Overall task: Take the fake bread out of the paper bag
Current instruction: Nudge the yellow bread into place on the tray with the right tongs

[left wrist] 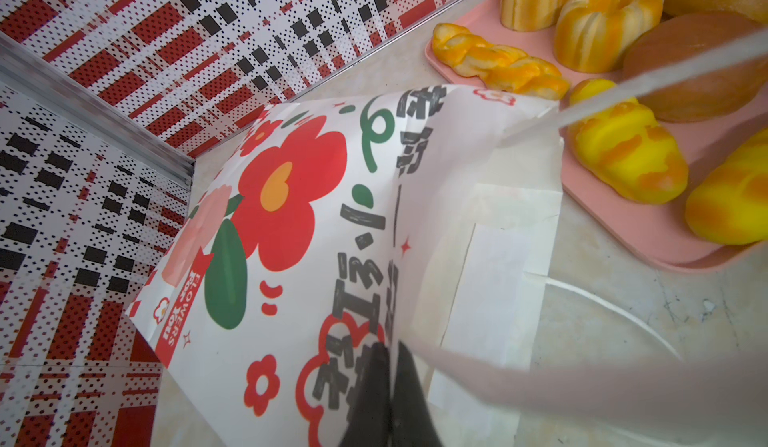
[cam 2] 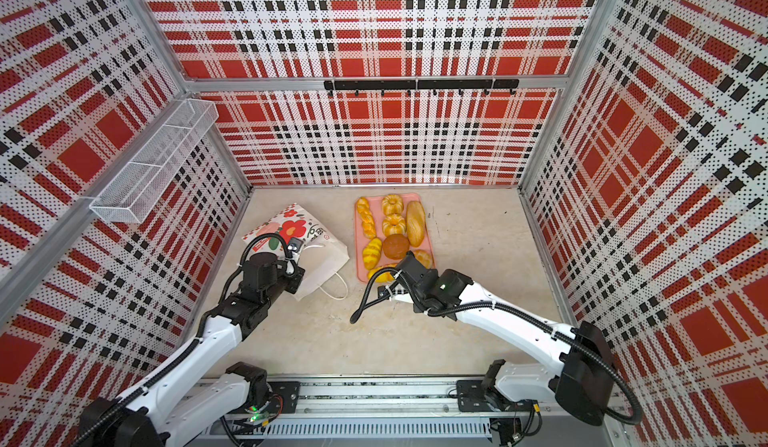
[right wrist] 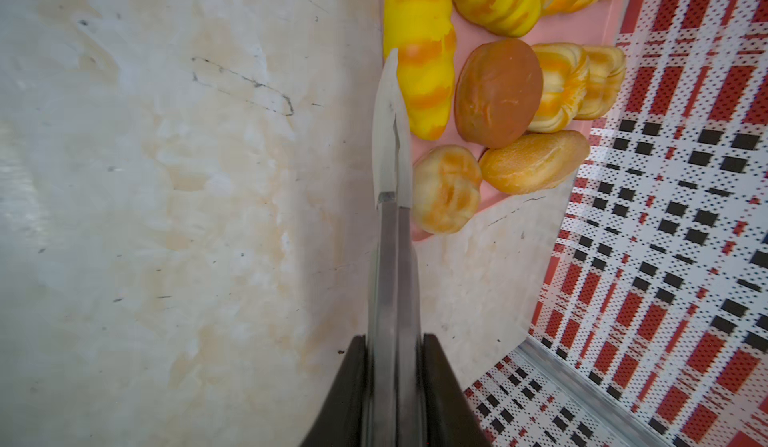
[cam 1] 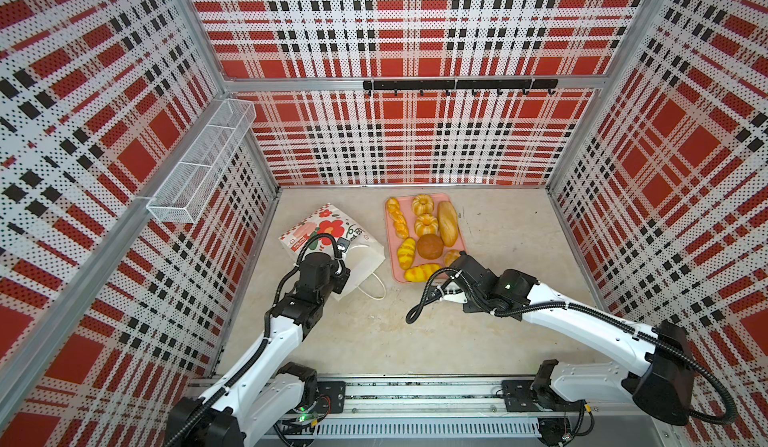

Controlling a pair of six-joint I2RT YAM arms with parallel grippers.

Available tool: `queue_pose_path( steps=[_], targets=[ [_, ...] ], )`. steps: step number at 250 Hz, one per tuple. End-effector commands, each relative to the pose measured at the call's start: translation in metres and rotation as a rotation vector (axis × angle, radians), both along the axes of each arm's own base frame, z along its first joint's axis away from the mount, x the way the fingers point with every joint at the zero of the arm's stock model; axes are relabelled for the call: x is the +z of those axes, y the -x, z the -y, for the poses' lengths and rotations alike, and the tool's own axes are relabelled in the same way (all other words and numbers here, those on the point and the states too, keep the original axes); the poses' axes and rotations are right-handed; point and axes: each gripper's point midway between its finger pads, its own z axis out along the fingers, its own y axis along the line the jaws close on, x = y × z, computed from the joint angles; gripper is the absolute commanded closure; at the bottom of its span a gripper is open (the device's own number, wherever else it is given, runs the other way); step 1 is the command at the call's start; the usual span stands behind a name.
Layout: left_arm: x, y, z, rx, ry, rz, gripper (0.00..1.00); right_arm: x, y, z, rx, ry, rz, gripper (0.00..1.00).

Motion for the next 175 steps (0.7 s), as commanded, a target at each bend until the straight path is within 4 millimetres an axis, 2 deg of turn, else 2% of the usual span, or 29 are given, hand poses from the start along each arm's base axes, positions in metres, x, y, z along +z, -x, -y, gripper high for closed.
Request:
queue_pose_path(
  steps=[1,19,175],
  targets=[
    [0.004,0.001,0.003,-0.004,0.025,0.007,1.00,0.010,0.009,-0.009,0.017,-0.080,-0.038,0.92],
    [0.004,0.001,0.003,-0.005,0.023,0.005,1.00,0.011,0.010,-0.012,0.010,-0.098,-0.050,1.00],
    [0.002,0.001,0.003,-0.006,0.017,-0.001,1.00,-0.006,-0.012,-0.027,-0.045,-0.062,-0.066,1.00]
  ],
)
